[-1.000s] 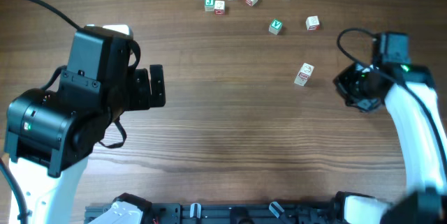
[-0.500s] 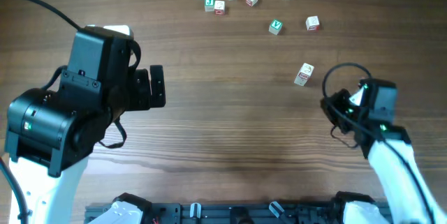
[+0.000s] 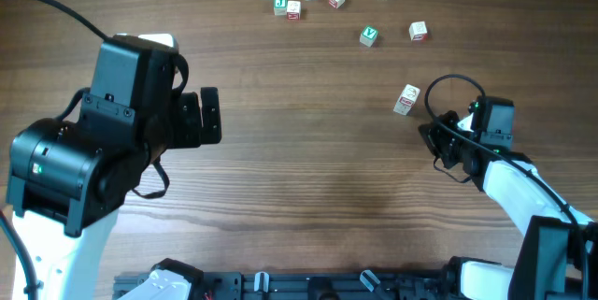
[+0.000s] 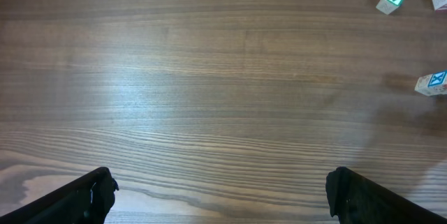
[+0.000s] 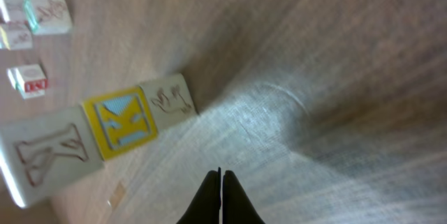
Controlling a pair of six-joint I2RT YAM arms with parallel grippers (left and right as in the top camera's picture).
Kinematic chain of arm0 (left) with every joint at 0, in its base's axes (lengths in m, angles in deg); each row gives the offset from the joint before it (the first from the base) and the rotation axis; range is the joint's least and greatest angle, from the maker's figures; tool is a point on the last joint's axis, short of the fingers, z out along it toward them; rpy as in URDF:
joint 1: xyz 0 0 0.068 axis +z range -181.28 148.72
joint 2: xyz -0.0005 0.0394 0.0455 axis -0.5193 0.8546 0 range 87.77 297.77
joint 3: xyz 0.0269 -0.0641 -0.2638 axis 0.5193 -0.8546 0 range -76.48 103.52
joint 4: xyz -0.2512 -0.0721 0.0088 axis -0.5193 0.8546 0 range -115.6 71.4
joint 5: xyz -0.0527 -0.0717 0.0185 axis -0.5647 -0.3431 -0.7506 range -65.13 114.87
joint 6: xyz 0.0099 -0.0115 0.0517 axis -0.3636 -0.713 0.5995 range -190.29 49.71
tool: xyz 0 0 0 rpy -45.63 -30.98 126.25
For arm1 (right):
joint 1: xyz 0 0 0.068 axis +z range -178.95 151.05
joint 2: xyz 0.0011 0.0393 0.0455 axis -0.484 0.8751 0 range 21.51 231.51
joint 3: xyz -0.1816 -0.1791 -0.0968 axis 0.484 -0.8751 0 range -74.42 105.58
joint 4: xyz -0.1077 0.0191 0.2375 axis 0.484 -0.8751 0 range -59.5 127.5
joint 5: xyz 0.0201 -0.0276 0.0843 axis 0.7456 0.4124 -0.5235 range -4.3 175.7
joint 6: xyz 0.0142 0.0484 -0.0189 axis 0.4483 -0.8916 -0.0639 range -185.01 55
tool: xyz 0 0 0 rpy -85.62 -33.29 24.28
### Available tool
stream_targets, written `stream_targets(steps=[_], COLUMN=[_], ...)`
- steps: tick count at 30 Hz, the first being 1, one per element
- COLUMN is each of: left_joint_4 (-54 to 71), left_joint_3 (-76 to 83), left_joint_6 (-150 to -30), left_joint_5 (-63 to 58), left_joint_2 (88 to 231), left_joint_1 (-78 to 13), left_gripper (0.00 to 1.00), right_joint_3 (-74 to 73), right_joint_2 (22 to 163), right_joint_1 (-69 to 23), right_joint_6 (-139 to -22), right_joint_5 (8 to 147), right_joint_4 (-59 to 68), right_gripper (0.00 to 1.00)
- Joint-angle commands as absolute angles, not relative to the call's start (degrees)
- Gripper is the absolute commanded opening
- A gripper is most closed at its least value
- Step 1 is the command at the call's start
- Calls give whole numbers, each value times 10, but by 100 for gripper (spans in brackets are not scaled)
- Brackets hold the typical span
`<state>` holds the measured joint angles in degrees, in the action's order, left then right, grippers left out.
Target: Form a tower
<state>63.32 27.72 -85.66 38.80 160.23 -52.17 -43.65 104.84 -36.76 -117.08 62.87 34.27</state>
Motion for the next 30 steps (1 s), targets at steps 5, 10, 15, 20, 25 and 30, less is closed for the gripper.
stream_targets(steps=[5, 10, 15, 20, 25, 30], left_joint_4=[632, 632, 632, 632, 632, 632], left_joint_3=[276, 276, 276, 276, 276, 276], left_joint_6=[-863, -863, -863, -863, -863, -863], left_joint_5=[397, 397, 397, 397, 397, 397], left_joint_2=[1600, 1600, 1600, 1600, 1600, 1600], left_joint_1=[-520, -520, -520, -520, -520, -520], left_gripper=[100, 100, 100, 100, 100, 100], right_joint_3=[-438, -438, -438, -438, -438, -438], right_joint_2=[1062, 1065, 1077, 1123, 1128, 1129], right_joint_1=[-367, -363, -351, -351, -351, -351], right_joint_6=[-1212, -1242, -1245, -1267, -1267, -1269], right_joint_5=[698, 703, 707, 693, 676, 649], right_joint_4=[366, 379, 416, 463, 476, 486], right_gripper=[4, 4, 4, 4, 4, 4])
